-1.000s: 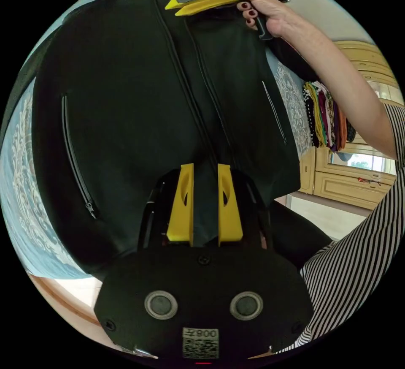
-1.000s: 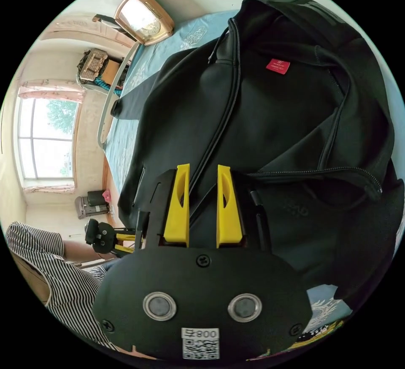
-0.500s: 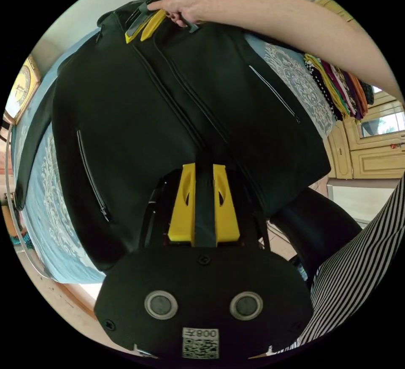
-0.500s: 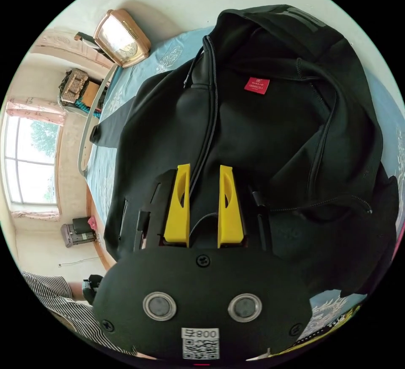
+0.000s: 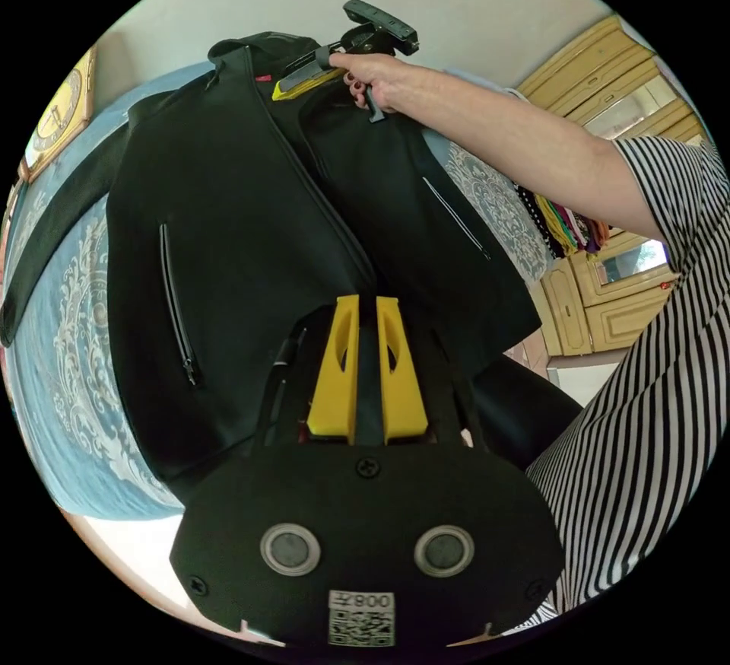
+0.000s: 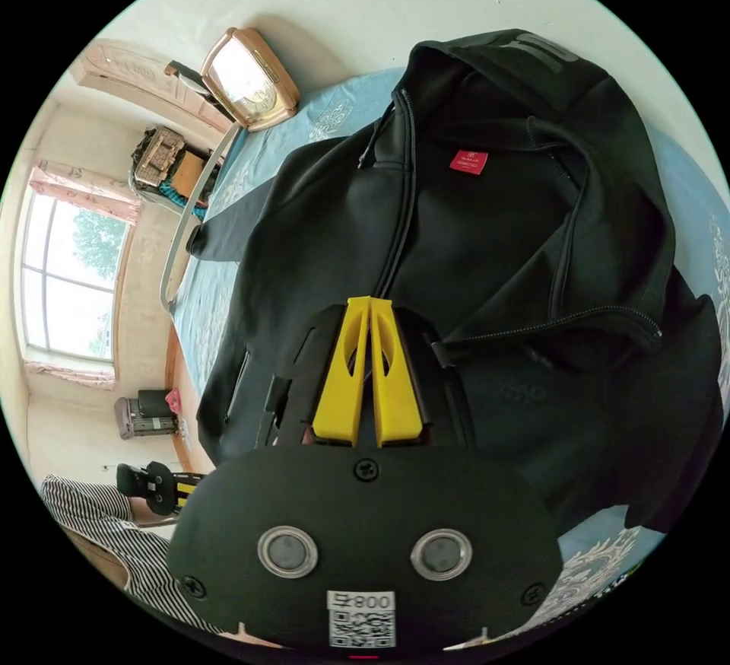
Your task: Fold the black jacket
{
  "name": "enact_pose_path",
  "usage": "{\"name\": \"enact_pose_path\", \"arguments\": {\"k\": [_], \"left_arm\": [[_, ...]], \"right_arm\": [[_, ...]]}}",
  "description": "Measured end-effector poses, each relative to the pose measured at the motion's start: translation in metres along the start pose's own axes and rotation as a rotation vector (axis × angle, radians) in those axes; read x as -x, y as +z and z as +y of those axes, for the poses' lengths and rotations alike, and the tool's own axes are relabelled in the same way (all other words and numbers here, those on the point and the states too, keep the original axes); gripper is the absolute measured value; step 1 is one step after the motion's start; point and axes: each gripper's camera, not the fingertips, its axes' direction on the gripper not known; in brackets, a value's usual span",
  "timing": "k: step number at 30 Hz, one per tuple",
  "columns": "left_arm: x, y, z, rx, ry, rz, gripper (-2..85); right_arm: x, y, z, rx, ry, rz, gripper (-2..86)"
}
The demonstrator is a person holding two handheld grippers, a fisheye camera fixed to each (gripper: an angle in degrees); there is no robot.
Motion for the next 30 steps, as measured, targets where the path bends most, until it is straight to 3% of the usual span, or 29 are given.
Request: {"name": "enact_pose_path", "arguments": {"k": [3,7,12,20,26,30], "left_arm": [[-0.003,0.007,0.009,-0.013,0.028,0.018,3.9],[-0.001,0.027,0.019,0.015,0.039,0.01,3.9],[0.008,0.043,0.031,0.02,0.03,0.038,3.9],[0.023,0.058,0.049,-0.001,0.024,0.092,4.1],[0.026,0.059,0.06,-0.037,0.058,0.13,4.4],[0.031,0.077,0.066,-0.002,0.036,0.153,4.7]], "right_arm": [[-0.003,-0.013,0.006,-0.067,0.02,-0.019,2.3],[-0.013,-0.023,-0.008,-0.102,0.051,-0.022,10.3],[-0.026,-0.029,-0.052,-0.171,0.082,-0.021,11.1],[-0.002,0.017,-0.116,-0.068,0.019,0.116,3.0],[0.015,-0.032,-0.098,-0.172,-0.062,0.135,1.2],[0.007,-0.018,-0.096,-0.131,-0.03,0.176,1.4]]}}
